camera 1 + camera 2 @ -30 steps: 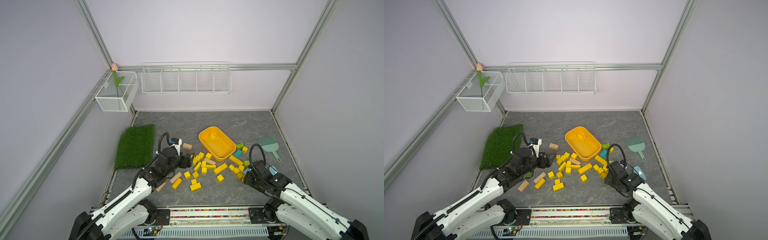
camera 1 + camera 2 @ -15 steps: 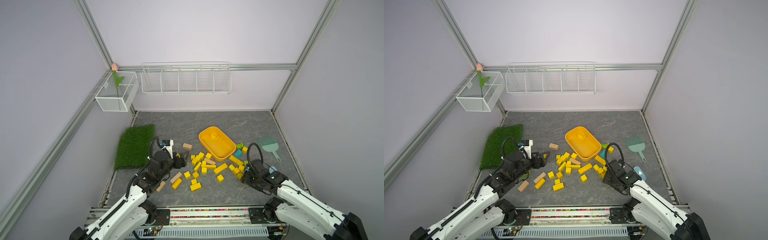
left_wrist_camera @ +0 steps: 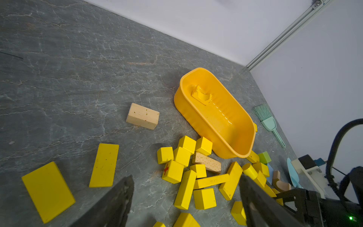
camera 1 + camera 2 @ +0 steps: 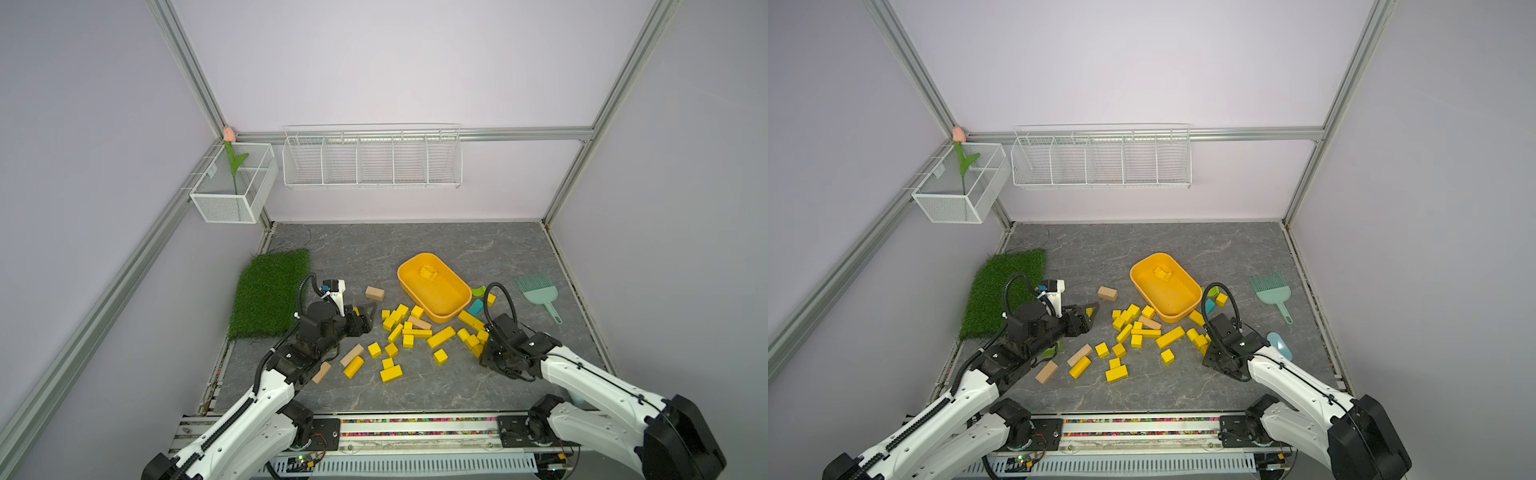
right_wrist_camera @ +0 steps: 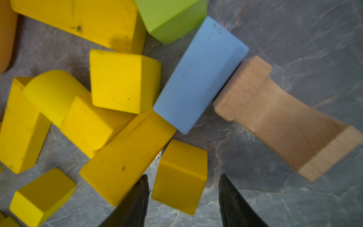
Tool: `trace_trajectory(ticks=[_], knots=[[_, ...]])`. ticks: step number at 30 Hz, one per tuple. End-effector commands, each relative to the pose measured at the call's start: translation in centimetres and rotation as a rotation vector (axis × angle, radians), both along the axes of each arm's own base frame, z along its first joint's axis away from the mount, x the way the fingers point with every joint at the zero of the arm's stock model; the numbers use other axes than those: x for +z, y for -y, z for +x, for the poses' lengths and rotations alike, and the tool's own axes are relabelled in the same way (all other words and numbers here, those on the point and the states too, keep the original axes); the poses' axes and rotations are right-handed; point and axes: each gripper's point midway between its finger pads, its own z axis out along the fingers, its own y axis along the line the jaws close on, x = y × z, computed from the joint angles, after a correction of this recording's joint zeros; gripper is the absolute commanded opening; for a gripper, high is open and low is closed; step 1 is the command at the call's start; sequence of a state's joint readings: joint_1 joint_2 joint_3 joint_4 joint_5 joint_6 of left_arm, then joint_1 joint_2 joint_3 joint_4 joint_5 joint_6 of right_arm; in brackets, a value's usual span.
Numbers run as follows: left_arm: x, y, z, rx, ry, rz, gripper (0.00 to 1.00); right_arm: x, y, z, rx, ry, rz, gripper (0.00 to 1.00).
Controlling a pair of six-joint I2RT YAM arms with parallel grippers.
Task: Pick out the yellow building blocks
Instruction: Pick up the building block from the center of the board.
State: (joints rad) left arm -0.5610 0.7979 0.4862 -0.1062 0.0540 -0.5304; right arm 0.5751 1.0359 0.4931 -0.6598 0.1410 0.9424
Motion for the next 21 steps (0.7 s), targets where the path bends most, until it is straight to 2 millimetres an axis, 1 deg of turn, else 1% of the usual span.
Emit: trace_trajectory(ticks=[1,4,9,12,13,21], knots=[[0.35,0.04,0.23,0.005,0.004,-0.024,0.86,0.72,0.08,0.67,-0.018,0.027,0.008,0.58],[0.25,0.11,0.32,0.004,-0.002,-0.023,0.86,0.79,0.35,0.74,-0.031,0.034,0.012,0.57],[0.08,0.17,0.44,0.003,-0.01,-0.021,0.86,0.62,0.5,0.7,-0.04,0.024,0.017,0.44],[0.04,0.13,0.54,0.005,-0.011,-0.019,0.86,0.63,0.56,0.67,-0.043,0.027,0.02,0.42],[-0.04,0.16,0.56,0.004,-0.016,-0.019,0.86,0.67,0.51,0.68,-0.043,0.029,0.023,0.39],[-0.15,0.22,0.73,0.005,-0.022,-0.018,0.86,0.73,0.33,0.75,-0.033,0.034,0.031,0.33]])
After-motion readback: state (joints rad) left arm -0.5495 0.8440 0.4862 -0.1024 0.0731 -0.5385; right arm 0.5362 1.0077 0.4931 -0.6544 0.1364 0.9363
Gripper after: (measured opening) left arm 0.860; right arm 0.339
